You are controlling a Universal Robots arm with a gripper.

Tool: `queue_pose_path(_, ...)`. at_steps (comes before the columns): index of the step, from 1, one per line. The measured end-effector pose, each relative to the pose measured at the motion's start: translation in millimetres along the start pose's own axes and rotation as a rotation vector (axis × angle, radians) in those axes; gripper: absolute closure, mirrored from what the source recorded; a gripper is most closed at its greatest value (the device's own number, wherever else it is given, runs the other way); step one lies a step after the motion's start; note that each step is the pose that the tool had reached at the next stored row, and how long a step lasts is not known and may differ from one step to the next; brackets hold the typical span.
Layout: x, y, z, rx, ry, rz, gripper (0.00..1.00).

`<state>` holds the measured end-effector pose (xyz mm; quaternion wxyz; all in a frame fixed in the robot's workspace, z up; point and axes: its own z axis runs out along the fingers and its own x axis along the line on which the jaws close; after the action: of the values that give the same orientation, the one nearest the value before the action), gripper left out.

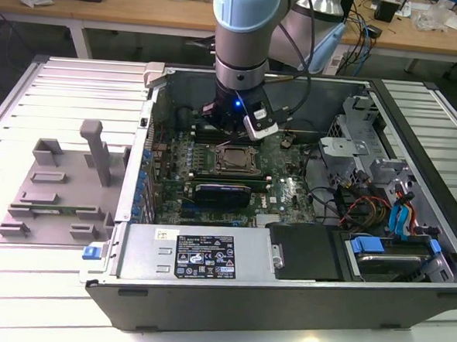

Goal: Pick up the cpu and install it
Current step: 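Install the first cpu locking lever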

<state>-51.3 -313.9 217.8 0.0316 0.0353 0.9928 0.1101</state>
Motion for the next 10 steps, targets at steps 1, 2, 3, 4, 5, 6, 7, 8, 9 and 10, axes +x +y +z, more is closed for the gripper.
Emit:
queue_pose_path(1,0.1,1.8,0.9,0.0046,-0.0011,0.003,0.89)
queue_pose_path(2,-0.2,2.4,1.9,0.0094,-0.0038,0.014,0.89)
queue_pose_path(3,-0.8,2.3,3.0,0.0135,-0.0085,0.034,0.89)
queue_pose_path(4,-0.7,3.6,4.0,0.0176,-0.0102,0.04,0.89)
queue_pose_path(5,-0.6,5.5,4.6,0.0219,-0.0106,0.04,0.89)
queue_pose_path(6,-0.4,7.4,5.2,0.024,-0.0108,0.04,0.89)
queue_pose_path(7,-0.2,9.6,5.9,0.0259,-0.0112,0.041,0.89)
queue_pose_path(8,-0.1,10.9,6.5,0.0286,-0.0119,0.043,0.89)
queue_pose_path(9,-0.2,10.9,7.0,0.0396,-0.0152,0.053,0.89)
queue_pose_path(10,-0.2,10.9,7.3,0.0455,-0.0178,0.063,0.89)
